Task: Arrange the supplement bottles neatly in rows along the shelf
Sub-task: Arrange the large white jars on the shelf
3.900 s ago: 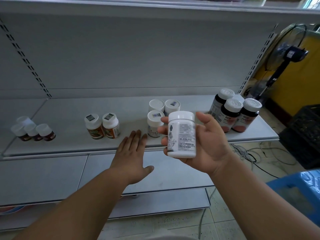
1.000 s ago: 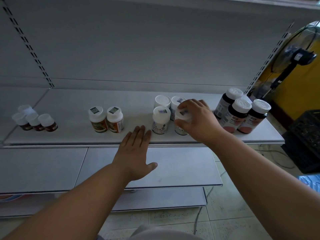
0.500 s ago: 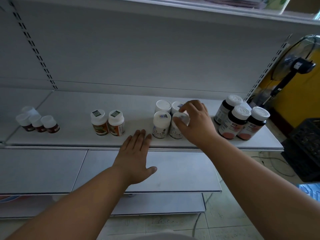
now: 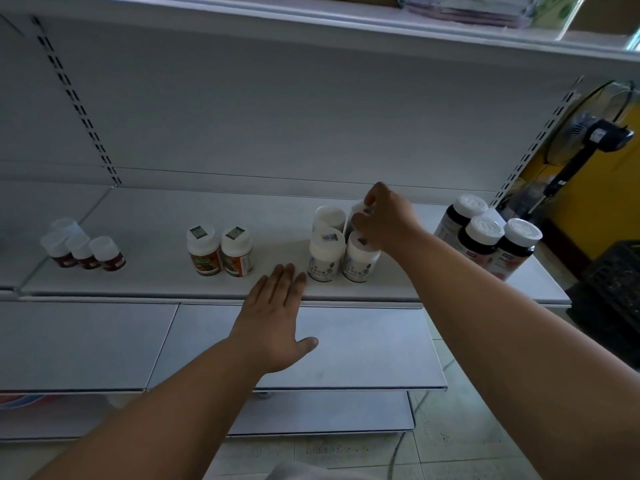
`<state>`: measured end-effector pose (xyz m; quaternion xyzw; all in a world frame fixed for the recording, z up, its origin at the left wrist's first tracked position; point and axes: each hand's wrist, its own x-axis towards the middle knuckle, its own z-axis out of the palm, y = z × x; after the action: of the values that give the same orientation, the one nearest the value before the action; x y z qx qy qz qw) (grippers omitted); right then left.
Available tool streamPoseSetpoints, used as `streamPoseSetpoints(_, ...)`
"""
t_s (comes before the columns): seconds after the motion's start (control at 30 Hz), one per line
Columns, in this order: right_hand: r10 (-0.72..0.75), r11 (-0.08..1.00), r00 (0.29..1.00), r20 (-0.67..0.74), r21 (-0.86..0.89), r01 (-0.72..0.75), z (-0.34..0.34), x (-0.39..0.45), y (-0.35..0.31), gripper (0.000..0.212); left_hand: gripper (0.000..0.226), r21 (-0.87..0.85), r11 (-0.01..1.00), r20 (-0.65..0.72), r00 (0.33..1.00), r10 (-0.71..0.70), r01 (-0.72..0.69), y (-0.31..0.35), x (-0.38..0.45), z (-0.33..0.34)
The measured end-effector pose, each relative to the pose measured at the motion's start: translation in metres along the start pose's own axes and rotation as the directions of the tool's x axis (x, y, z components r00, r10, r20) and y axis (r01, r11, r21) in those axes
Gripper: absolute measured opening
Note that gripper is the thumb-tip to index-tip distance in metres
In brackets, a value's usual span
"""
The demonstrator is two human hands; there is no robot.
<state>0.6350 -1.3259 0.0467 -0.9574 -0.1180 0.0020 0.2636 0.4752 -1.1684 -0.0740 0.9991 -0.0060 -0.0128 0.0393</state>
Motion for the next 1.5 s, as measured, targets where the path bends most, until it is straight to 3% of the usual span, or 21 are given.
streamPoseSetpoints(0.1, -0.145, 0.988, 0.962, -0.23, 0.023, 0.154, -0.002, -0.011, 0.012, 0.029, 0.105, 0.004, 1.0, 0.004, 1.0, 0.011, -0.011, -0.001, -0.001, 0.0)
streamPoseSetpoints(0.2, -0.328, 0.926, 0.833, -0.446, 0.021, 0.376, -0.006, -0.03, 0.018, 0.034, 0.105, 0.003, 1.0, 0.0, 1.0, 0.012, -0.012, -0.002, -0.001, 0.001)
streamPoseSetpoints(0.27, -0.351, 0.889, 0.782, -0.514, 0.079, 0.451, -0.01, -0.046, 0.015, 0.034, 0.105, 0.014, 1.0, 0.011, 1.0, 0.003, -0.003, -0.001, 0.0, 0.001)
streamPoseSetpoints(0.33, -0.271, 0.865, 0.822, -0.502, 0.247, 0.436, -0.01, -0.062, 0.01, 0.028, 0.105, 0.021, 1.0, 0.021, 1.0, -0.004, 0.003, -0.001, 0.0, 0.0)
streamPoseSetpoints(0.4, -0.108, 0.746, 0.923, -0.368, 0.584, 0.32, -0.01, -0.08, 0.002, 0.023, 0.105, 0.025, 1.0, 0.018, 1.0, -0.005, 0.005, 0.0, 0.0, 0.0)
streamPoseSetpoints(0.47, 0.012, 0.354, 0.997, -0.072, 0.933, 0.063, -0.008, -0.094, -0.006, 0.021, 0.105, 0.025, 1.0, 0.01, 1.0, -0.006, 0.006, 0.0, 0.0, 0.001)
streamPoseSetpoints(0.5, 0.013, 0.149, 0.995, 0.096, 0.984, -0.096, -0.008, -0.099, -0.008, 0.024, 0.105, 0.026, 1.0, 0.007, 1.0, -0.005, 0.005, 0.0, 0.0, 0.001)
streamPoseSetpoints(0.53, -0.016, 0.014, 0.975, 0.22, 0.975, -0.22, -0.008, -0.103, -0.008, 0.031, 0.105, 0.025, 1.0, 0.006, 1.0, -0.003, 0.003, -0.001, -0.001, 0.001)
streamPoseSetpoints(0.67, -0.142, -0.233, 0.901, 0.41, 0.871, -0.432, -0.006, -0.113, -0.006, 0.06, 0.106, 0.022, 1.0, -0.006, 1.0, -0.001, 0.001, -0.002, 0.0, 0.002)
streamPoseSetpoints(0.8, -0.317, -0.186, 0.816, 0.484, 0.812, -0.554, -0.002, -0.115, -0.001, 0.072, 0.108, 0.009, 1.0, -0.015, 1.0, -0.004, 0.004, -0.002, 0.001, 0.005)
streamPoseSetpoints(0.93, -0.396, -0.158, 0.763, 0.512, 0.78, -0.605, -0.004, -0.114, 0.005, 0.083, 0.108, -0.011, 1.0, -0.021, 1.0, -0.005, 0.004, -0.003, 0.001, 0.005)
streamPoseSetpoints(1.03, -0.471, -0.141, 0.72, 0.509, 0.763, -0.631, -0.006, -0.112, 0.009, 0.071, 0.108, -0.013, 1.0, -0.019, 1.0, -0.006, 0.006, -0.002, 0.001, 0.006)
streamPoseSetpoints(1.13, -0.48, -0.125, 0.734, 0.481, 0.791, -0.599, -0.001, -0.114, 0.01, 0.067, 0.107, -0.007, 1.0, -0.02, 1.0, -0.002, 0.001, -0.003, 0.001, 0.006)
streamPoseSetpoints(1.27, -0.428, -0.13, 0.718, 0.549, 0.749, -0.65, 0.002, -0.114, 0.012, 0.08, 0.107, -0.012, 1.0, -0.033, 0.999, 0.002, -0.003, -0.003, 0.0, 0.006)
streamPoseSetpoints(1.37, -0.448, -0.1, 0.688, 0.572, 0.732, -0.674, 0.0, -0.115, 0.012, 0.062, 0.107, -0.013, 1.0, -0.031, 1.0, 0.002, -0.002, -0.003, 0.001, 0.006)
streamPoseSetpoints(1.5, -0.396, -0.099, 0.753, 0.526, 0.791, -0.604, 0.003, -0.118, 0.013, 0.073, 0.107, -0.009, 1.0, -0.038, 0.999, 0.008, -0.009, -0.003, 0.0, 0.005)
